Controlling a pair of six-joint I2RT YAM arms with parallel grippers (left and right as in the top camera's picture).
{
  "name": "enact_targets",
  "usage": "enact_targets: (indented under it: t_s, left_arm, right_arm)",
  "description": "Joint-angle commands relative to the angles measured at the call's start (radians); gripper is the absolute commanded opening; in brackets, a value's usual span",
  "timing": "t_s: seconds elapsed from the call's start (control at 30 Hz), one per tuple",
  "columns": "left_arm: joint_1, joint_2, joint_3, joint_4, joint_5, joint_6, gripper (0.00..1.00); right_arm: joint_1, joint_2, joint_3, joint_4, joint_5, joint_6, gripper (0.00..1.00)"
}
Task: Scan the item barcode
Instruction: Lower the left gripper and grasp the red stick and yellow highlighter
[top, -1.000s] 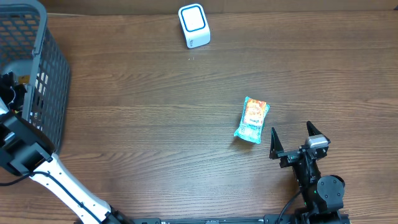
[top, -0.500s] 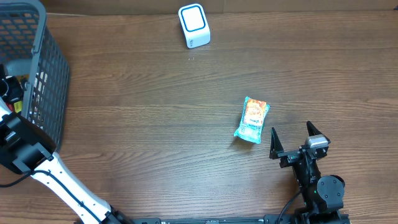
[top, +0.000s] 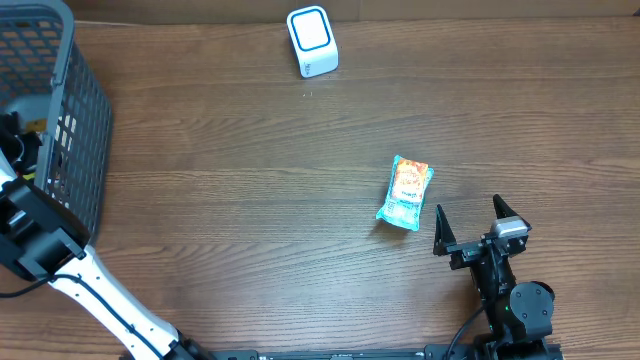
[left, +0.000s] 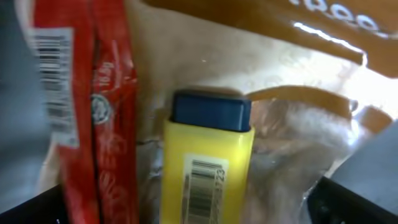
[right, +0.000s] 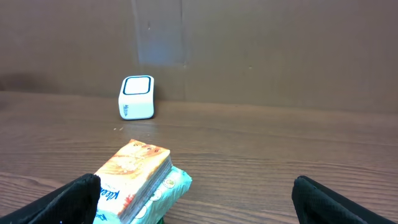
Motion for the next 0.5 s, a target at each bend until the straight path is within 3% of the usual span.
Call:
enact_targets:
  t_s: [0.0, 0.07, 0.17, 0.2, 0.27, 0.3, 0.47]
  left_arm:
    - [0.001, 0.048, -0.127, 0.033, -0.023, 0.05, 1.0]
    - [0.001, 0.048, -0.162, 0.052, -0.023, 0.057, 1.0]
    - [0.001, 0.048, -0.169, 0.056, -0.015, 0.064, 0.88]
    - [0.0, 0.048, -0.166, 0.055, -0.008, 0.068, 0.8]
    - [0.0, 0.048, -0.16, 0.046, 0.006, 0.068, 0.37]
    - [-0.001, 0.048, -0.16, 0.044, 0.015, 0.068, 0.2]
    - [-0.001, 0.046, -0.159, 0.036, 0.018, 0.068, 0.09]
  right_arm:
    - [-0.006, -0.009, -0.01, 0.005, 0.01, -0.005, 1.0]
    - [-0.006, -0.009, -0.01, 0.005, 0.009, -0.005, 1.0]
    - [-0.006, -0.009, -0.01, 0.005, 0.01, -0.005, 1.0]
    - [-0.006, -0.009, -0.01, 0.005, 0.009, -0.005, 1.0]
    - [-0.006, -0.009, -0.01, 0.005, 0.009, -0.005, 1.0]
    - [-0.006, -0.009, -0.01, 0.005, 0.01, -0.005, 1.0]
    - [-0.006, -0.009, -0.01, 0.005, 0.01, -0.005, 1.0]
